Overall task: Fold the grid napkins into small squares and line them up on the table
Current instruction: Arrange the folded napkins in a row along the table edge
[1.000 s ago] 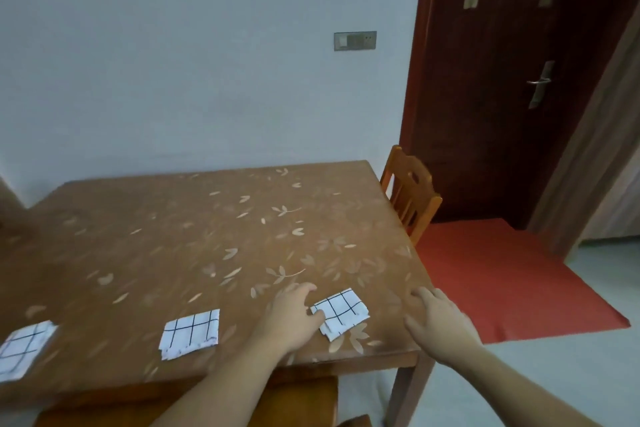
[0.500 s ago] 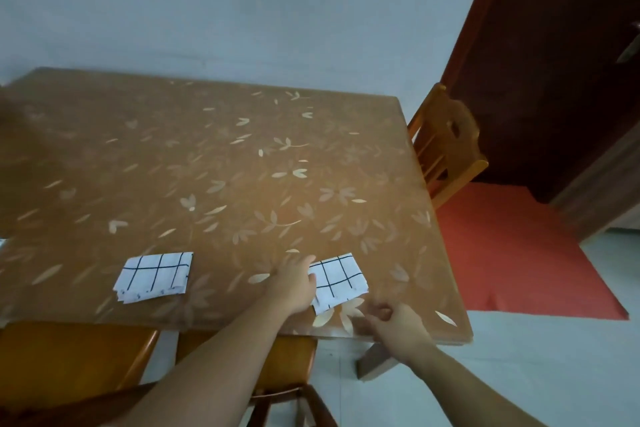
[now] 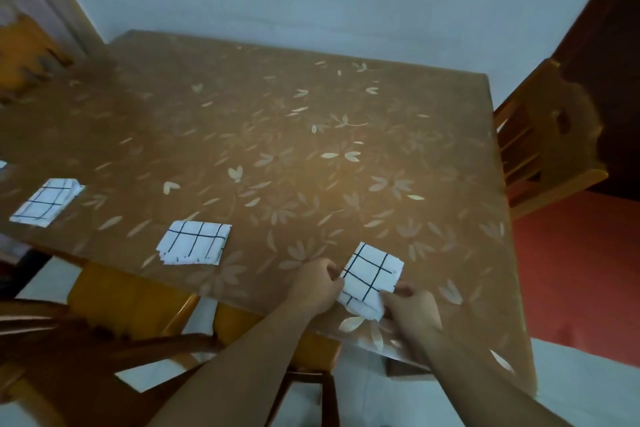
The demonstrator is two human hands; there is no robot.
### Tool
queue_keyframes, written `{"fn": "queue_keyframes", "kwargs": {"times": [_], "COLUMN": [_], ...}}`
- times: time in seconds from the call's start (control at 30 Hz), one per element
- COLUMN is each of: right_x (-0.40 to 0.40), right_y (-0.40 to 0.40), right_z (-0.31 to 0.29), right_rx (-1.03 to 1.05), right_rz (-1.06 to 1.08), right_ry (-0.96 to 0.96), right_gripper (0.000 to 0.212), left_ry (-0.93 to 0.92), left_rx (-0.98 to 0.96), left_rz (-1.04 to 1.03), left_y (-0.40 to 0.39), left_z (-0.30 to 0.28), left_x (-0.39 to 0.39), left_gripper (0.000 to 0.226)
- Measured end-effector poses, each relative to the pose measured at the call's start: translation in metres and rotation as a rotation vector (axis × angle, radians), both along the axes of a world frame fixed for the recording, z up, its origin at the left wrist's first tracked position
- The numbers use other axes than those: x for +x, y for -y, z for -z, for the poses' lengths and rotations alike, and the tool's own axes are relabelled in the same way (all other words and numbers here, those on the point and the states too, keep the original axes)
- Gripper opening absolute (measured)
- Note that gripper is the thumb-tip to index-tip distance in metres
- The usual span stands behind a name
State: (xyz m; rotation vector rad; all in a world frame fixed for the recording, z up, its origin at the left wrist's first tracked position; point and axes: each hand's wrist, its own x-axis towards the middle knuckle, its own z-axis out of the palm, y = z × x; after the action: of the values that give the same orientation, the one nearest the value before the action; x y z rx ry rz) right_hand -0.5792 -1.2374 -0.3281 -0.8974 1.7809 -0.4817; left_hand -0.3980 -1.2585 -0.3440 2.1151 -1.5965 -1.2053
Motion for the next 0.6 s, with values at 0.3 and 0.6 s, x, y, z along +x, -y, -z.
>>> {"fn": "queue_keyframes", "kwargs": {"times": [0.3, 0.6], "right_x": [0.043, 0.088], "right_y": [0.002, -0.004], "right_z": [0.006, 0.011], "right_rx": [0.010, -0.037], "right_rz": [-0.069, -0.142], "right_ry": [0.065, -0.005], "right_gripper": [0.018, 0.015], "left_ry": [-0.175, -0.161], "left_rx": [0.025, -0.024], "left_rz": [-0.208, -0.248], "left_y": [-0.029, -0.040], "left_z": [-0.004, 0.000], "left_x": [0.044, 0.086], "left_gripper": [0.014, 0.020]}}
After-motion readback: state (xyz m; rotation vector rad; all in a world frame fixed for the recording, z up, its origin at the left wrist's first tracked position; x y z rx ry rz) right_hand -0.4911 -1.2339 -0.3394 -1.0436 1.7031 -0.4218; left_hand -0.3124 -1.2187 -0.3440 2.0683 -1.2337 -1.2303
